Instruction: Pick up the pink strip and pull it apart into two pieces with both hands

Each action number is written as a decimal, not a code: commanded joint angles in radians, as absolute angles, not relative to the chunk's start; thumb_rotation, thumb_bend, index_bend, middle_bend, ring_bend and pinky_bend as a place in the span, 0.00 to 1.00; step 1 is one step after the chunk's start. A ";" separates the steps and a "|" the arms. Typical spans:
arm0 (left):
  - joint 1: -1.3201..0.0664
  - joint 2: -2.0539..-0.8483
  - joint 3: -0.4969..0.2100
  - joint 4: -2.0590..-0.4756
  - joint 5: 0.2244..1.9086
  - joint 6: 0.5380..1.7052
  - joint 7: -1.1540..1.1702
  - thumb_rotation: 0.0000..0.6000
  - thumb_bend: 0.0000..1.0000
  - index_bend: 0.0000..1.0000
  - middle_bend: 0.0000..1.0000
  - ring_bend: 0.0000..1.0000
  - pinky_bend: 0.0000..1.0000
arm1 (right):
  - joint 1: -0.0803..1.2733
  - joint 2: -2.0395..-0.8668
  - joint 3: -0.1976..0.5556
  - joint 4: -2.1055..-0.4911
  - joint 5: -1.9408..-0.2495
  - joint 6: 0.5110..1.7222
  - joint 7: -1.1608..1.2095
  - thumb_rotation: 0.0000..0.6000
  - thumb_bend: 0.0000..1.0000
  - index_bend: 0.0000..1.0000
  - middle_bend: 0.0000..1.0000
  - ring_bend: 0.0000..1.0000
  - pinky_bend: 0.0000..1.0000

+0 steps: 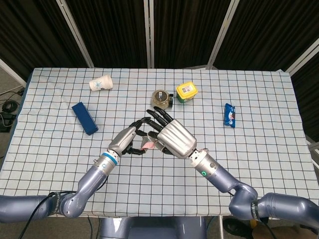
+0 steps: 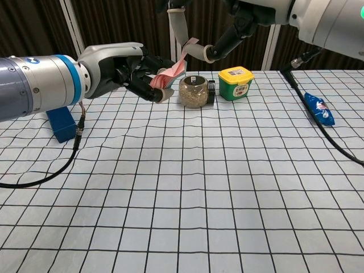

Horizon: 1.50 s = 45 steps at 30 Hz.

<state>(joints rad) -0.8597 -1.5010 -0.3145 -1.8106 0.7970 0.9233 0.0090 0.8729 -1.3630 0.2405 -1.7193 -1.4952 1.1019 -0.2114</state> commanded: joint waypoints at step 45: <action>-0.594 -1.308 -0.051 -1.541 1.227 0.964 -0.154 1.00 0.00 0.00 0.00 0.00 0.00 | 0.653 -1.328 0.025 -1.438 -1.590 1.138 -0.047 1.00 0.00 0.00 0.00 0.00 0.00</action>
